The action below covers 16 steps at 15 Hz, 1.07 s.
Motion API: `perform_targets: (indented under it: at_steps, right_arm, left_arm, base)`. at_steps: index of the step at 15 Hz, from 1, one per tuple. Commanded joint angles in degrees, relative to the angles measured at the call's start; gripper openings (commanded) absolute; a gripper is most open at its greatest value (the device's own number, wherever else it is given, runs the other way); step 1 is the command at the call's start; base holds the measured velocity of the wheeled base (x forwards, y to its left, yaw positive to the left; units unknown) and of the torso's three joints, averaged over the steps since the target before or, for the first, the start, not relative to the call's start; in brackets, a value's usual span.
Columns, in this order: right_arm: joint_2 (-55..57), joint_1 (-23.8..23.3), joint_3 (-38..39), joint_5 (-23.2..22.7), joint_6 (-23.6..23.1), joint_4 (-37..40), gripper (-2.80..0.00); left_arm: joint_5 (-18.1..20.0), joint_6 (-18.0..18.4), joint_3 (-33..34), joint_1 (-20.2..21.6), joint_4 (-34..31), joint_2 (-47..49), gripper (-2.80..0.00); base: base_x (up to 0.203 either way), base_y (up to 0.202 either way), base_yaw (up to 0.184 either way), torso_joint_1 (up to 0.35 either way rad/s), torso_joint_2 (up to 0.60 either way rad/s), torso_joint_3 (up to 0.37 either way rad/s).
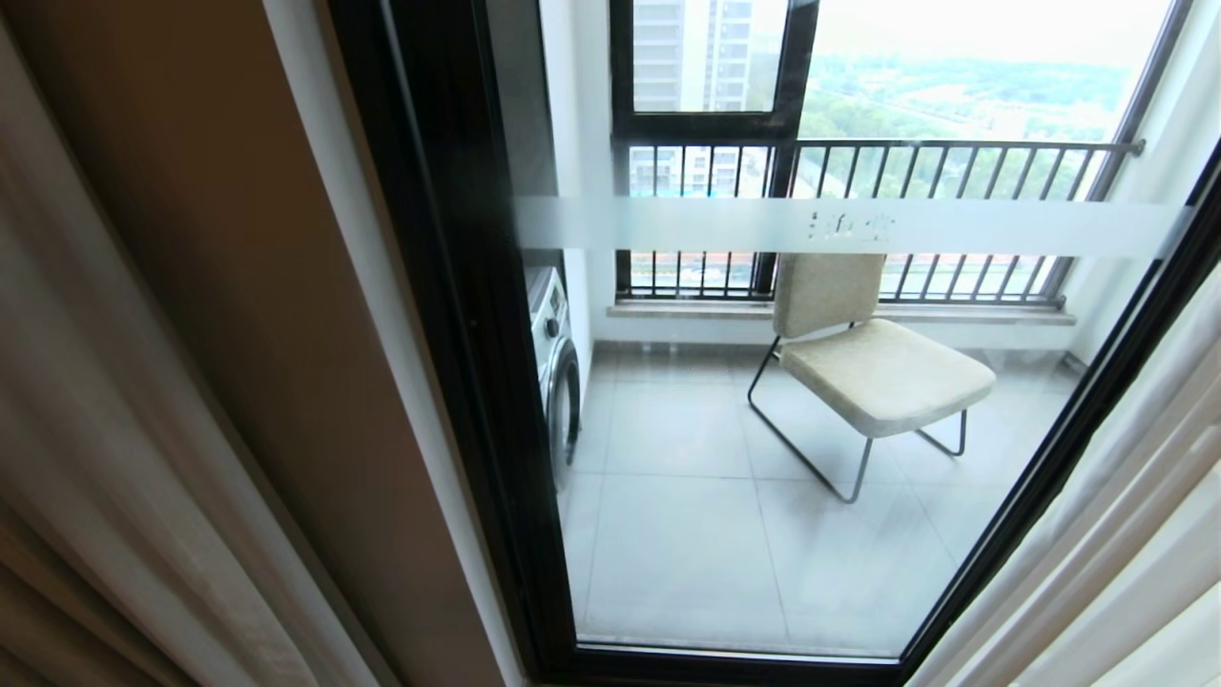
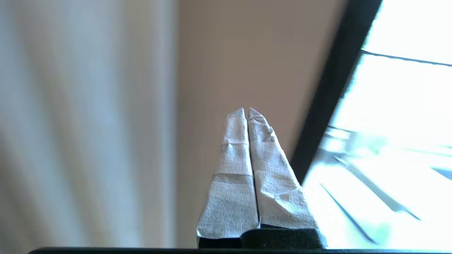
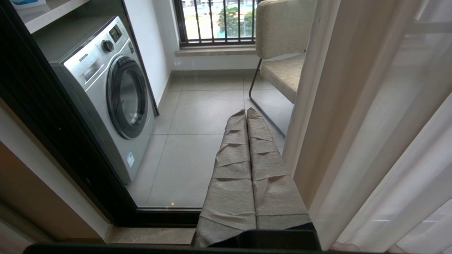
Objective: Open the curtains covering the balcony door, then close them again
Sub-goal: Pull the inner curtains open on both sides
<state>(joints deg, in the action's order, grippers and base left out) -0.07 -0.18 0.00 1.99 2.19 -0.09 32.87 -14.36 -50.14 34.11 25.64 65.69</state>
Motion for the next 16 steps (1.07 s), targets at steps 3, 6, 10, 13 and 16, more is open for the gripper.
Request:
perform_targets:
  at_steps: [3, 6, 10, 13, 16]
  right_arm:
    - [0.1, 0.0, 0.0, 0.0, 0.0, 0.0, -2.80]
    - [0.1, 0.0, 0.0, 0.0, 0.0, 0.0, -2.80]
    - [0.1, 0.0, 0.0, 0.0, 0.0, 0.0, -2.80]
    - [0.1, 0.0, 0.0, 0.0, 0.0, -0.1, -2.80]
    - [0.1, 0.0, 0.0, 0.0, 0.0, 0.0, -2.80]
  left_arm:
    - [-16.6, 0.0, 3.9, -26.9, -6.0, -5.9, -2.80]
    - [-28.2, 0.5, 11.8, -35.4, -10.2, -13.8, -2.80]
    - [-29.1, 4.4, 23.6, -35.3, -11.0, -24.4, -2.80]
    - [-29.5, 7.8, 34.5, -35.3, -11.8, -36.7, -2.80]
    - [-29.7, 9.3, 43.1, -35.6, -15.1, -48.4, -2.80]
  base:
    - [0.000, 0.000, 0.000, 0.000, 0.00, 0.000]
    - [0.000, 0.000, 0.000, 0.000, 0.00, 0.000]
    - [0.000, 0.000, 0.000, 0.000, 0.00, 0.000]
    - [0.000, 0.000, 0.000, 0.000, 0.00, 0.000]
    - [0.000, 0.000, 0.000, 0.000, 0.00, 0.000]
